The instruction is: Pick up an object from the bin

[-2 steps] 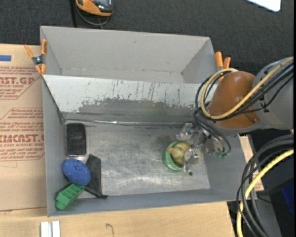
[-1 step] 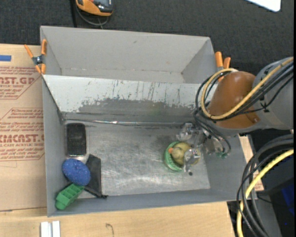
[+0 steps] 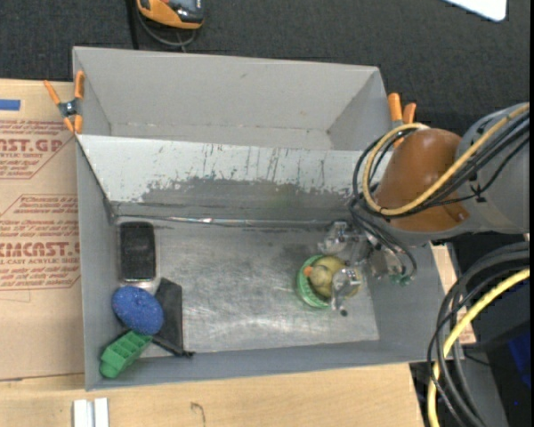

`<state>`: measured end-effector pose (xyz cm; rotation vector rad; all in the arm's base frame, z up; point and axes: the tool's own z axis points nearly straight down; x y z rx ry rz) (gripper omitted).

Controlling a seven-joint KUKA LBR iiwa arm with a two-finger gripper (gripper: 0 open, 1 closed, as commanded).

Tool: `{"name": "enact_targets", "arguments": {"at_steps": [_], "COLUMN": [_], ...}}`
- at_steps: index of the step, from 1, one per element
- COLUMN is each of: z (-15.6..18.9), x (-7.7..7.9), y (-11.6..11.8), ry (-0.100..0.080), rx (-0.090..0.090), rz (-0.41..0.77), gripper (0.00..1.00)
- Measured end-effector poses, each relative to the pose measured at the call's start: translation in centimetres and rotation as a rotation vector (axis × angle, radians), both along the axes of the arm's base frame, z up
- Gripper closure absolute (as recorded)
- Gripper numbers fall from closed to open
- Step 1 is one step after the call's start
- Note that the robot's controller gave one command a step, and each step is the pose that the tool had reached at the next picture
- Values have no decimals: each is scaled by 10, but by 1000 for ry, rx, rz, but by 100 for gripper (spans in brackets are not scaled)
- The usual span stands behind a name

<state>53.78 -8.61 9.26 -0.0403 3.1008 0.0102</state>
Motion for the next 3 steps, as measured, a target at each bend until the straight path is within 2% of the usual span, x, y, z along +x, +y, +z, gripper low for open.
{"name": "enact_targets", "arguments": {"at_steps": [3], "z": [0], "x": [0], "y": [0], "ry": [0], "rx": [-1], "rz": [0], "gripper": [100]}}
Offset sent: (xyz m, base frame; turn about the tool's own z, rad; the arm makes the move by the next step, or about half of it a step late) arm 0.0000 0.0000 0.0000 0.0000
